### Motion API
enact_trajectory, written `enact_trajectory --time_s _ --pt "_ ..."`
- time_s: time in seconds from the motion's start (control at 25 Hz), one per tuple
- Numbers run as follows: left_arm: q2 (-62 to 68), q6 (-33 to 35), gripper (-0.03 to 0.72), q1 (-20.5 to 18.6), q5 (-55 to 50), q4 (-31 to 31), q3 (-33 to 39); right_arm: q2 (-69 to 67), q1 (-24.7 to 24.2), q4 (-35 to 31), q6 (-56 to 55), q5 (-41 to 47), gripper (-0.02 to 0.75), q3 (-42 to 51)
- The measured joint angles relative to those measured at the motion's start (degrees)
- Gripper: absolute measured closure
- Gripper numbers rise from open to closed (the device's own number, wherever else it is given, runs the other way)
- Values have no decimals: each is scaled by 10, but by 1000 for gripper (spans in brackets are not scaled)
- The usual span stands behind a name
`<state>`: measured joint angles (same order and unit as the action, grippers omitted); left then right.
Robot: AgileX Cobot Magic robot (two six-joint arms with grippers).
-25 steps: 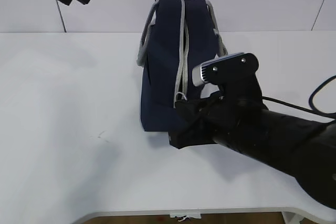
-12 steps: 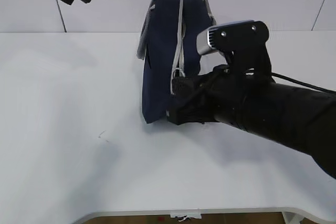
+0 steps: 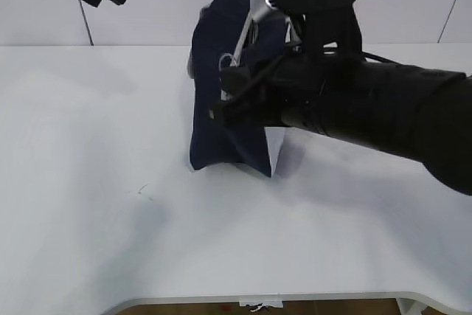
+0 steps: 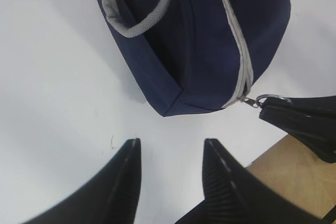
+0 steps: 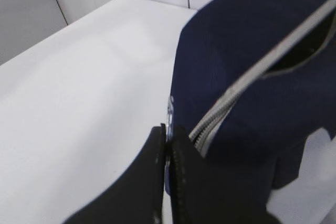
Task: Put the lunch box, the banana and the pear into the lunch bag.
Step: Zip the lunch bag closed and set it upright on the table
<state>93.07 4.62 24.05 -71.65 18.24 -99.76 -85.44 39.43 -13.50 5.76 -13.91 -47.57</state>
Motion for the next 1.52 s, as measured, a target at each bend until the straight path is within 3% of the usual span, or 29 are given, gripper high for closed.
enact_trajectory --time_s 0.56,1.08,1.52 --pt "37 19 391 0 0 -1 0 0 0 -200 202 32 737 -62" --pt "101 80 398 0 3 11 0 0 -1 -214 227 62 737 -102" --pt "102 106 430 0 3 29 0 -3 -17 -277 235 62 737 -105"
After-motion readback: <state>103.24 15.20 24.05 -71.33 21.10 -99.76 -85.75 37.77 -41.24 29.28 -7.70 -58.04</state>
